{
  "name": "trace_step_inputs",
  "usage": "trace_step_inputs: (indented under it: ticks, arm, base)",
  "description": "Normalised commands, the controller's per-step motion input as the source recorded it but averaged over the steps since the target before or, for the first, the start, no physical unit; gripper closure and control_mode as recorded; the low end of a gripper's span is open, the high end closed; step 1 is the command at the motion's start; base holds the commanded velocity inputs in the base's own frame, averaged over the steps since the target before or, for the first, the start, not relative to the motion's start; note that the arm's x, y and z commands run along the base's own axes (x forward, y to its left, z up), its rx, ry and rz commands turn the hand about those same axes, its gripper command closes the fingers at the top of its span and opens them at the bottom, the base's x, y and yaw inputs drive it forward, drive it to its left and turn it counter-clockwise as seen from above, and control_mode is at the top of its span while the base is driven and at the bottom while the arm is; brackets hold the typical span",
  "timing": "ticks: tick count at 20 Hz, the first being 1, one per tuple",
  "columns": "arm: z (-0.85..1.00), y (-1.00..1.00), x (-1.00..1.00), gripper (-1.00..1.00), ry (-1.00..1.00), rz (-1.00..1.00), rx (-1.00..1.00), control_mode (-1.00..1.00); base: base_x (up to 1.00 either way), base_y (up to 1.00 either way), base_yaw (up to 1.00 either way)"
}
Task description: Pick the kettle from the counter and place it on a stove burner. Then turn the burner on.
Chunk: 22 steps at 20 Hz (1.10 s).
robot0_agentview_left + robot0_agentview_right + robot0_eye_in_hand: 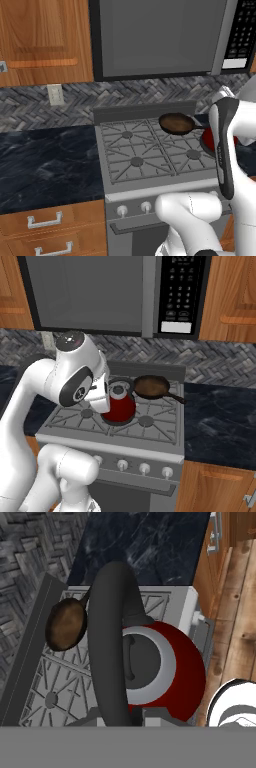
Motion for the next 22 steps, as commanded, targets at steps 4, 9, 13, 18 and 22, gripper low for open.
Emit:
trace_step_inputs:
  ticks: [4,9,13,18,22]
  arm:
    - [-0.04,-0.01,0.02,1.00,0.00,0.00,0.00,-1.00]
    - [0.00,-0.07,0.00,1.00,0.00,0.00,-0.01,-1.00]
    - [0.00,-0.04,0.00,1.00,0.06,0.00,-0.05,-1.00]
    - [-0.06,-0.06,0.17,1.00,0.09,0.00,-0.06,-1.00]
    - [-0.12,-0.08,0.31,1.00,0.04,0.00,-0.05,-1.00]
  base:
    - [0.00,0.00,0.00]
    - [0.00,0.00,0.00]
    - [0.00,0.00,0.00]
    - [0.00,0.00,0.00]
    - [0.00,0.00,0.00]
